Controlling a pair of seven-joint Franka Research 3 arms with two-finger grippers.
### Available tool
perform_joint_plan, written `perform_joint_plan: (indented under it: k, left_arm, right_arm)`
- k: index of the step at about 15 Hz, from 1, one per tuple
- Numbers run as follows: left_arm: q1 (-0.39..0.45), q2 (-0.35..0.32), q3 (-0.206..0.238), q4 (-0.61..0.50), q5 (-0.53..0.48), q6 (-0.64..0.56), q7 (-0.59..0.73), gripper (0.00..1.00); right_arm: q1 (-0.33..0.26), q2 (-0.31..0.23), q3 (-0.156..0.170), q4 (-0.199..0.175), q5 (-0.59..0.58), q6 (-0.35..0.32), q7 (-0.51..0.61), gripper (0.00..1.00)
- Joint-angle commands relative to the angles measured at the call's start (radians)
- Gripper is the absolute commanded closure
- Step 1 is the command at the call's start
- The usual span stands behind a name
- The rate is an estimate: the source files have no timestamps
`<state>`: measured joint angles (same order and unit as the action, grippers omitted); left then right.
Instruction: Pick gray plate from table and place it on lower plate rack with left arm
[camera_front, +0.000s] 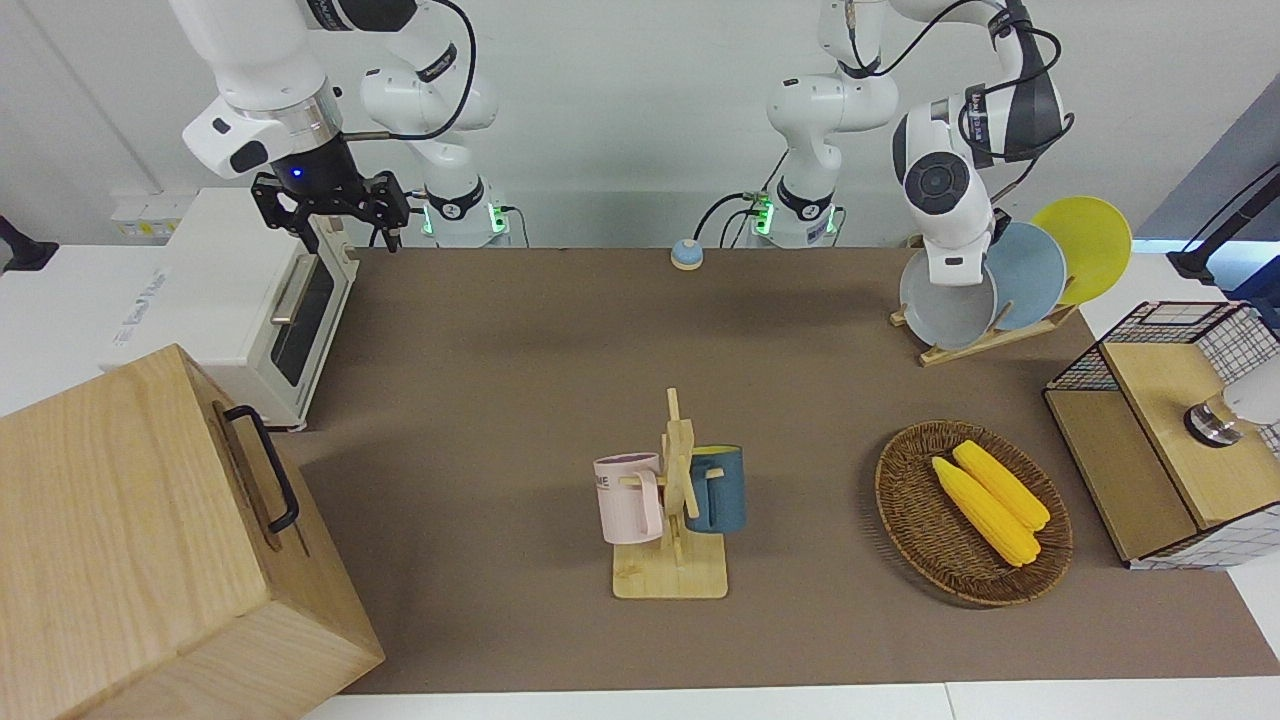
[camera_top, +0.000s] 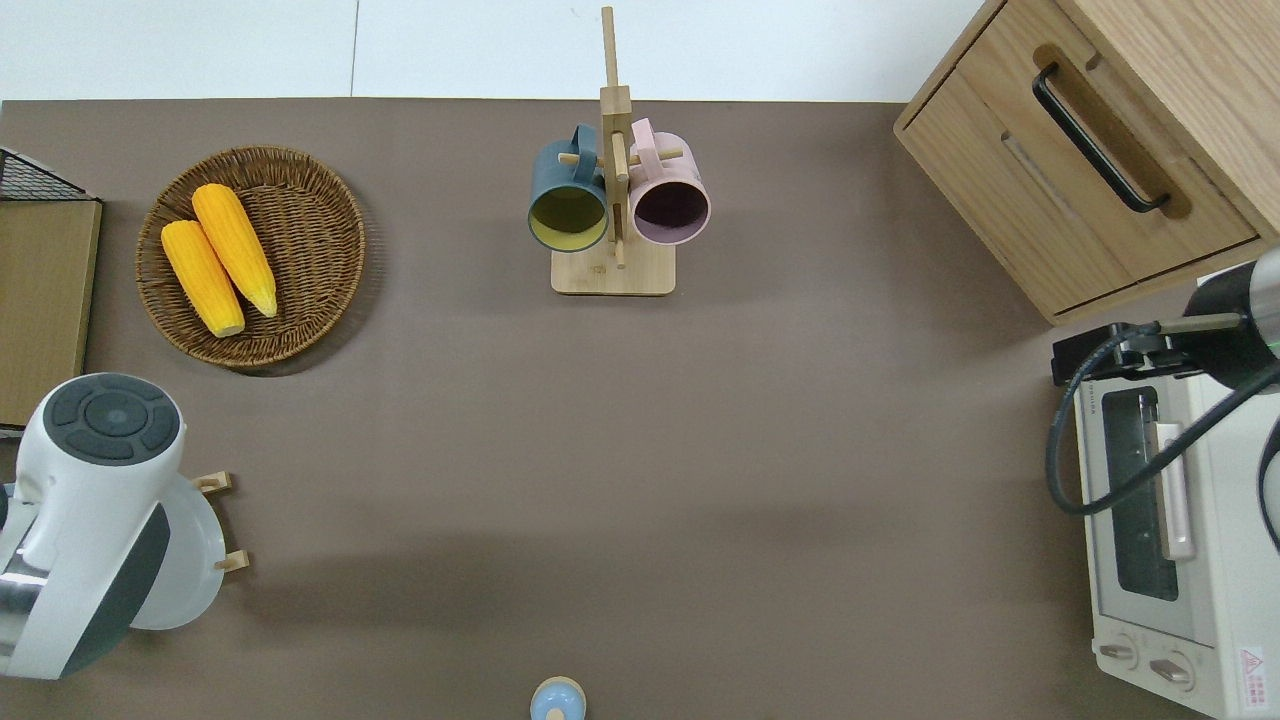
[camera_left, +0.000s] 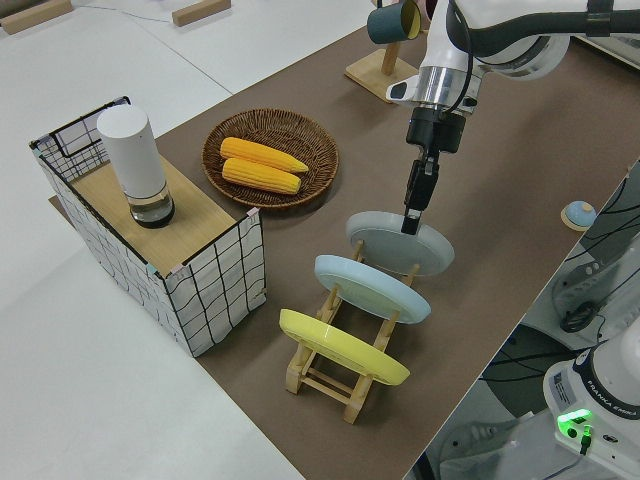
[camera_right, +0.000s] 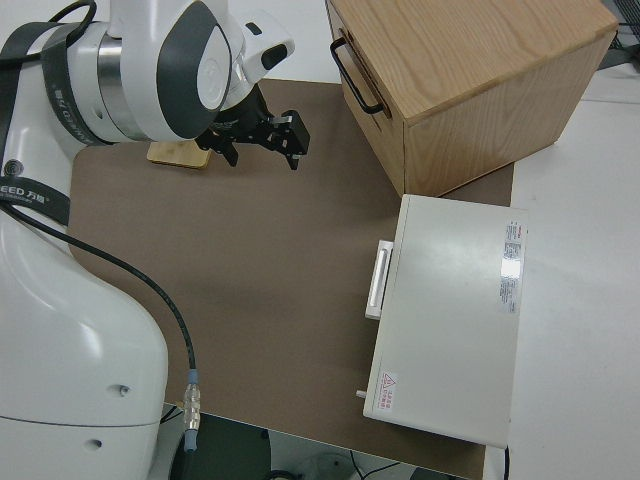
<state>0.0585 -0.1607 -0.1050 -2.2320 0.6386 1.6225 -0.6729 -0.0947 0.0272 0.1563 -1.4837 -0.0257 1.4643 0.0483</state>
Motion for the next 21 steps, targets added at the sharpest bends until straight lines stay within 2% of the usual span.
perform_joint_plan:
  k: [1,7,10,16,21]
  left_arm:
    - [-0.008,0.004,0.002,-0.011,0.024,0.014,-0.020,0.00]
    - [-0.012,-0.003,-0.015,0.009,0.023,0.002,0.001,0.00]
    - [-0.031,0.000,-0.048,0.080,-0.032,-0.006,0.004,0.00]
    - [-0.031,0.006,-0.081,0.253,-0.305,-0.046,0.044,0.00]
    - [-0.026,0.015,-0.078,0.341,-0.575,-0.033,0.278,0.00]
  right_arm:
    - [0.007,0.000,-0.006,0.006,0.003,-0.001,0.004,0.017]
    - [0.007,0.000,-0.006,0.006,0.003,-0.001,0.004,0.017]
    - [0.007,0.000,-0.006,0.006,0.003,-0.001,0.004,0.017]
    - [0.007,0.000,-0.006,0.006,0.003,-0.001,0.004,0.017]
    - [0.007,0.000,-0.006,0.006,0.003,-0.001,0.004,0.017]
